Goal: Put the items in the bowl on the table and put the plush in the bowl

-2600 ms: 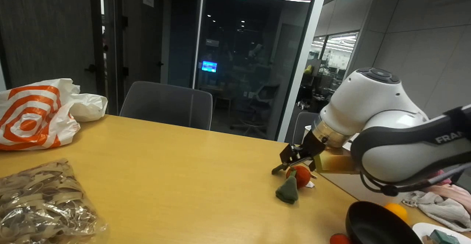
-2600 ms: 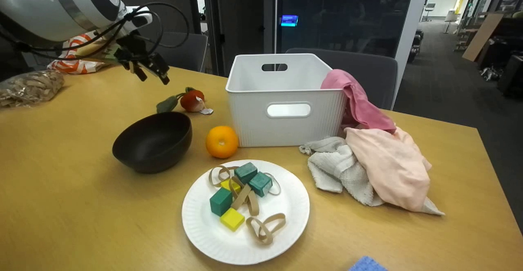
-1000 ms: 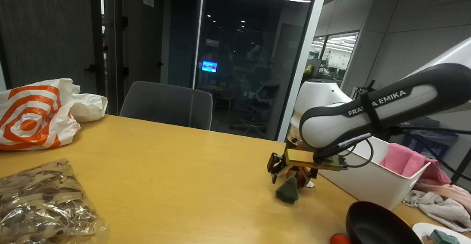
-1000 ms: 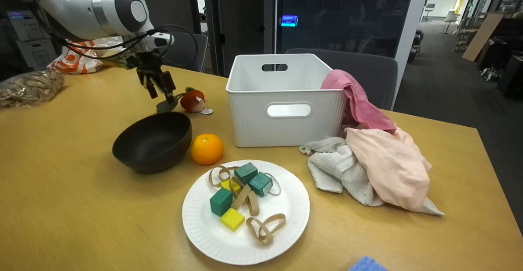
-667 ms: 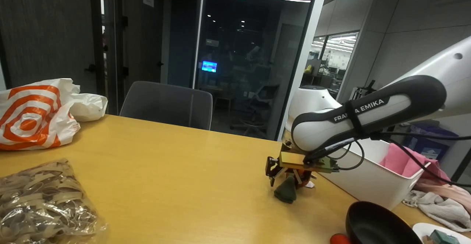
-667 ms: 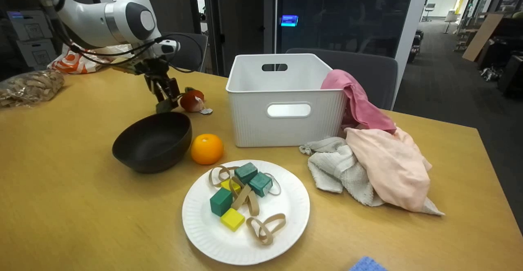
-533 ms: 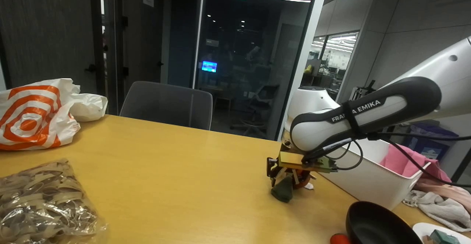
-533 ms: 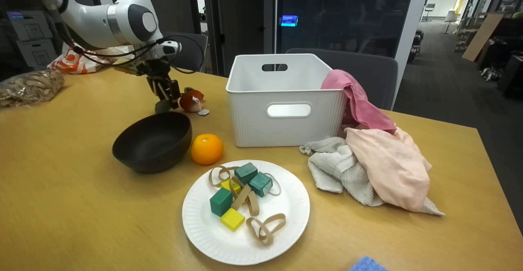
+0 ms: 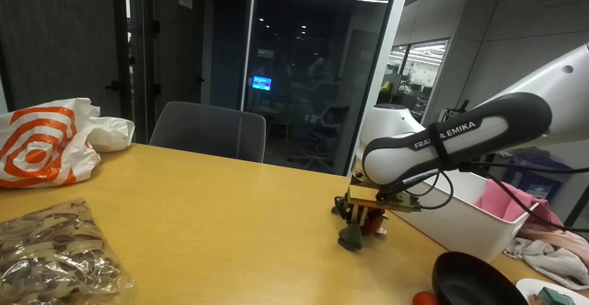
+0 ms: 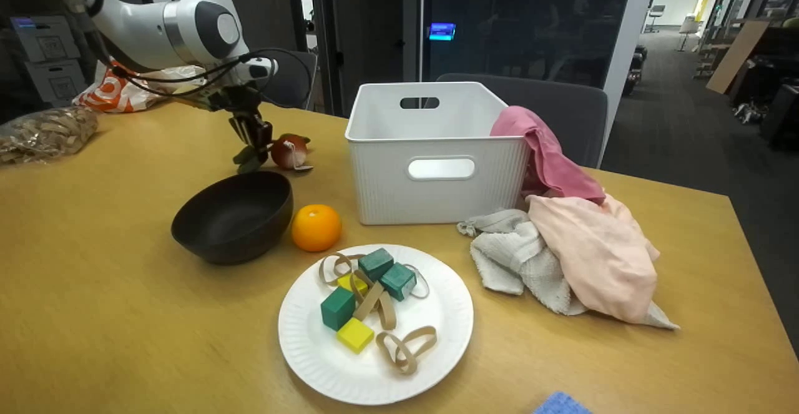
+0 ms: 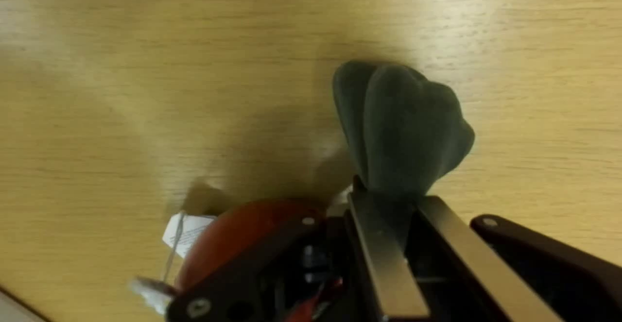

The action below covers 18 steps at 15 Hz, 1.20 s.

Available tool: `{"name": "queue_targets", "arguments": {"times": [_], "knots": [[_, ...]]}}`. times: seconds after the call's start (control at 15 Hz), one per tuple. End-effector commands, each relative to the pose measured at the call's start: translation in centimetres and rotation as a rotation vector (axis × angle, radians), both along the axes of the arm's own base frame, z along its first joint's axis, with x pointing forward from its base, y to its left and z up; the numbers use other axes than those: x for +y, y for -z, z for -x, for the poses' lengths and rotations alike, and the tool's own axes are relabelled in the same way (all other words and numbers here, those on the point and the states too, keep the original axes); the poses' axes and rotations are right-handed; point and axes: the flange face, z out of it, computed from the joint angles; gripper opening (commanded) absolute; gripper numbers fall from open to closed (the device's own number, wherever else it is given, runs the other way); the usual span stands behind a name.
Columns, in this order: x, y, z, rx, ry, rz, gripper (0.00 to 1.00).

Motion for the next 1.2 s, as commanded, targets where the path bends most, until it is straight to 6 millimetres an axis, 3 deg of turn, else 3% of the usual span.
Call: {"name": "queue_targets", "arguments": {"times": [0.0, 0.27, 0.47, 0.87, 1.13], "knots": [[-0.5, -3.1, 0.5, -0.052, 0.031, -0.035, 0.08], [-2.7, -6.9, 1.8, -0.128, 0.066, -0.063, 0.08], [-5.9, -9.1, 3.8, -0.163, 0.112, -0.072, 0.08], [-12.6, -12.0, 11.5, -0.211, 0.22, -0.181, 0.09], [-15.8, -13.8, 17.2, -0.278, 0.278, -0.254, 0.09]]}}
